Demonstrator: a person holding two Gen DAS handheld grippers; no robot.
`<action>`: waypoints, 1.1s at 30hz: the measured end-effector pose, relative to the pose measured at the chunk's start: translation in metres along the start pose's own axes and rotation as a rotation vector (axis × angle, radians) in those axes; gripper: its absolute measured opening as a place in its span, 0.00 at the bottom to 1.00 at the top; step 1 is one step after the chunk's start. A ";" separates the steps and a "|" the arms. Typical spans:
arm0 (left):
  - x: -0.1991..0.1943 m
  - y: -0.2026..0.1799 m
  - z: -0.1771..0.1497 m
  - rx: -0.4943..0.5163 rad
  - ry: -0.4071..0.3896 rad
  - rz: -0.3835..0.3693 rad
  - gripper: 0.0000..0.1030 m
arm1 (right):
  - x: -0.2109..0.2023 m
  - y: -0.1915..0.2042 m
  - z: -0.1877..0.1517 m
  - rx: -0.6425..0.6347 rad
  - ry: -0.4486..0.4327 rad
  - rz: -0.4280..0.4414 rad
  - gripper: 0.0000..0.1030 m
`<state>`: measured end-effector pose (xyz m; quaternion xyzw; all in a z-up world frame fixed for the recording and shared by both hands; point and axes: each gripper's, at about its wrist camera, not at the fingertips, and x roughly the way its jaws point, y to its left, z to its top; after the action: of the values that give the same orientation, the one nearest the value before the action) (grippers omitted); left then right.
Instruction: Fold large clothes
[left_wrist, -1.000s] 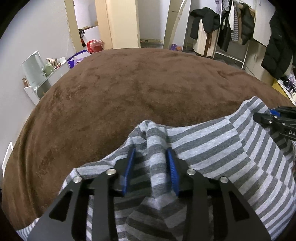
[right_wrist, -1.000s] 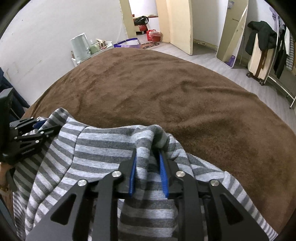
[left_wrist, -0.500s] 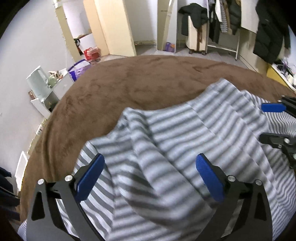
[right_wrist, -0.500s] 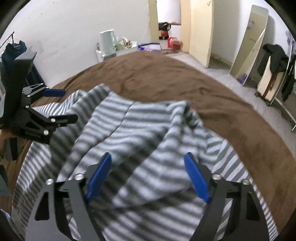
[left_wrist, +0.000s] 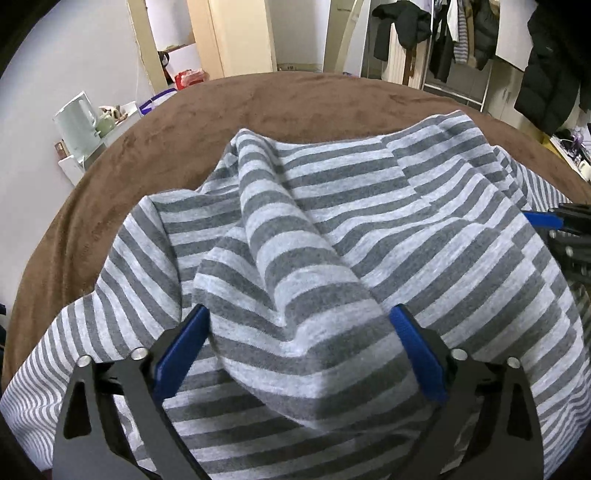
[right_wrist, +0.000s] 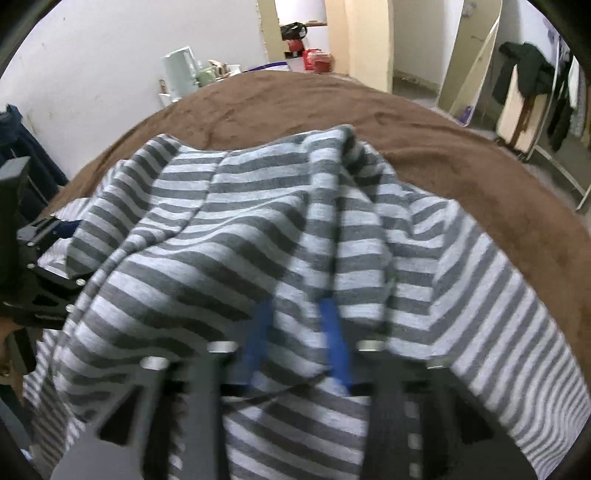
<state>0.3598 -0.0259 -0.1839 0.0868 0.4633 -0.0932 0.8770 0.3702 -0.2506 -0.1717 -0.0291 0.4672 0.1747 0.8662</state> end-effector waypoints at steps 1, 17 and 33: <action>-0.001 0.001 -0.001 -0.007 -0.003 0.006 0.83 | 0.000 -0.002 -0.001 0.018 -0.002 0.009 0.13; -0.001 0.030 -0.017 -0.044 -0.003 0.009 0.86 | -0.009 -0.011 -0.027 0.014 0.017 -0.054 0.10; -0.033 0.025 -0.011 -0.046 0.041 0.057 0.94 | -0.059 0.071 -0.025 -0.042 -0.032 0.111 0.36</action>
<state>0.3389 0.0040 -0.1608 0.0814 0.4804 -0.0558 0.8715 0.2975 -0.2055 -0.1291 -0.0187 0.4502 0.2326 0.8619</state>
